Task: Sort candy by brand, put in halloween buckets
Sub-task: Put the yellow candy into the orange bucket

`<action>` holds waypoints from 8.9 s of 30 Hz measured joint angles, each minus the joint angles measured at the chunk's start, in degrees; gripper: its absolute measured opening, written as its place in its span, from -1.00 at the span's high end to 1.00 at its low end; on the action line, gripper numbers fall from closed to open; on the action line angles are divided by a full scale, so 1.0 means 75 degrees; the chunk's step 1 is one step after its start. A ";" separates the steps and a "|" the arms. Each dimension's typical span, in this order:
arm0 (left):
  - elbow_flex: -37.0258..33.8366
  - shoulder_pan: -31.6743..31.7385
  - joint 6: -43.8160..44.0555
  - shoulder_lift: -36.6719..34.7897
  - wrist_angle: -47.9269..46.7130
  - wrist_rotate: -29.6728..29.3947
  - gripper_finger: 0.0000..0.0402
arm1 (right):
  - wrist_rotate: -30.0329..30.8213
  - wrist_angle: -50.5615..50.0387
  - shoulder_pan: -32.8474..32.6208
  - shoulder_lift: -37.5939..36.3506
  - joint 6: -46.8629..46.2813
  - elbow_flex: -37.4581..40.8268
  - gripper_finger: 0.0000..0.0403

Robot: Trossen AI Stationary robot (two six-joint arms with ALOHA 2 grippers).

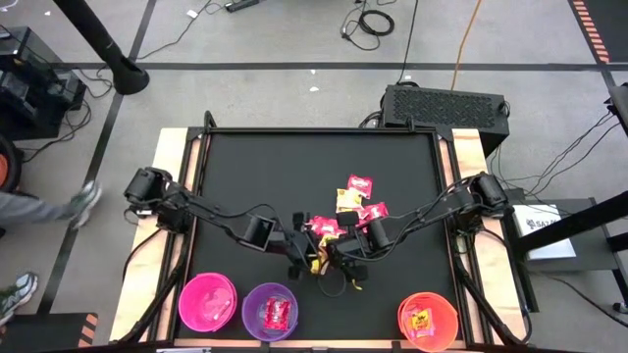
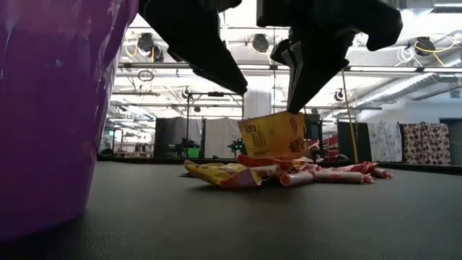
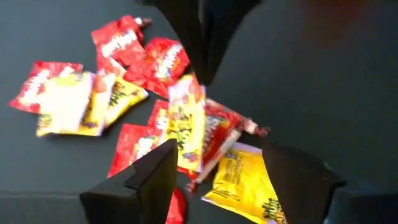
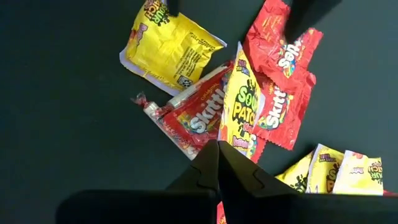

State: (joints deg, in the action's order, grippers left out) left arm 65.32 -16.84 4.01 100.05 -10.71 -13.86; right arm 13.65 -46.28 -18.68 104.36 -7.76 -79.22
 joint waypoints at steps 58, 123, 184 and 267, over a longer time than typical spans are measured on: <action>-0.0003 0.0274 -0.1184 -0.0579 -0.0493 -0.1109 0.99 | 0.1918 -0.0061 -0.0253 -0.1114 -0.1107 0.0000 0.46; -0.0004 0.0356 -0.3194 -0.3342 0.1014 -0.1841 1.00 | 0.4996 0.0592 -0.1379 -0.2049 -0.1384 0.0012 0.02; -0.0009 0.0347 -0.2196 -0.3063 0.0293 -0.2174 1.00 | 0.6341 0.4782 -0.1020 -0.1064 0.1992 0.0012 0.60; -0.0003 0.0099 -0.0586 -0.3742 -0.1208 -0.1364 -0.05 | 0.0363 -0.2198 -0.4662 -0.5401 -0.2258 0.0000 1.00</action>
State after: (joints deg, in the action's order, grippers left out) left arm 65.30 -16.10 -0.38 71.99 -19.77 -24.09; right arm 16.37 -62.76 -53.64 63.85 -24.70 -79.22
